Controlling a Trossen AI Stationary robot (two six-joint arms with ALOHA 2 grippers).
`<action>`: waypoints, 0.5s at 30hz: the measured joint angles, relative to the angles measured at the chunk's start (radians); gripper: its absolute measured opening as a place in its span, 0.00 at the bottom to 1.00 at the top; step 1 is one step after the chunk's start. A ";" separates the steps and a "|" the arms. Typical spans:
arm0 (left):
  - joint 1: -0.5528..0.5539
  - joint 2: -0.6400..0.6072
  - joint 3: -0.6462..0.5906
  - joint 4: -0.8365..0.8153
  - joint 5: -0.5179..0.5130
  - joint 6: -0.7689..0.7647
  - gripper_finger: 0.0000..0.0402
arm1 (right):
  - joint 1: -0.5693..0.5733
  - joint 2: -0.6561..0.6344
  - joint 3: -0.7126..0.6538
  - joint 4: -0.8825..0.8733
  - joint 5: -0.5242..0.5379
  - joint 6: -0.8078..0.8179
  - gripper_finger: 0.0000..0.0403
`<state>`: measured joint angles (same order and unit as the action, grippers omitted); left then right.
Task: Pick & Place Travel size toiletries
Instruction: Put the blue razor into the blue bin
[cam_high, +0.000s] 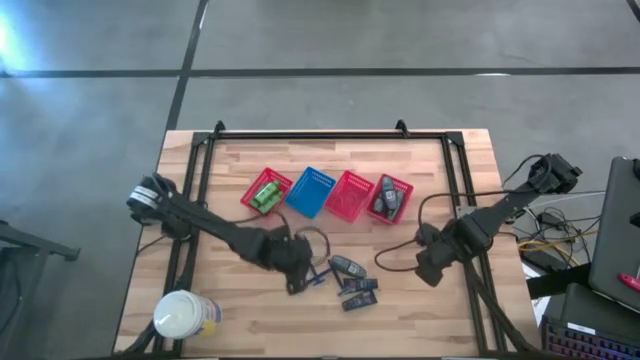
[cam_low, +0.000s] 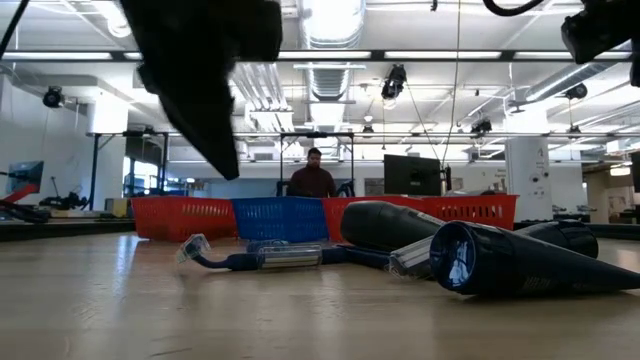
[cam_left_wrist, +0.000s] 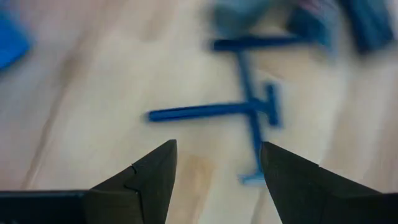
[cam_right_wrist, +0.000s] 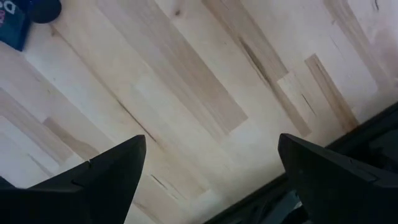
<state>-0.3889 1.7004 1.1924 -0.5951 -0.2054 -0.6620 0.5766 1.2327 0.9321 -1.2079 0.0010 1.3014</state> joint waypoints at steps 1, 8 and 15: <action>-0.014 0.013 0.013 0.002 0.004 0.106 0.58 | 0.000 0.000 -0.001 0.004 0.000 -0.008 0.90; -0.040 0.098 0.124 -0.006 0.003 0.704 0.58 | -0.001 0.000 -0.002 0.019 0.001 -0.041 0.90; 0.040 0.163 0.186 -0.065 0.088 1.030 0.58 | -0.001 0.000 -0.002 0.039 -0.006 -0.020 0.90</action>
<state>-0.3485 1.8631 1.3782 -0.6598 -0.1178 0.3684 0.5758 1.2327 0.9302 -1.1689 -0.0055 1.2812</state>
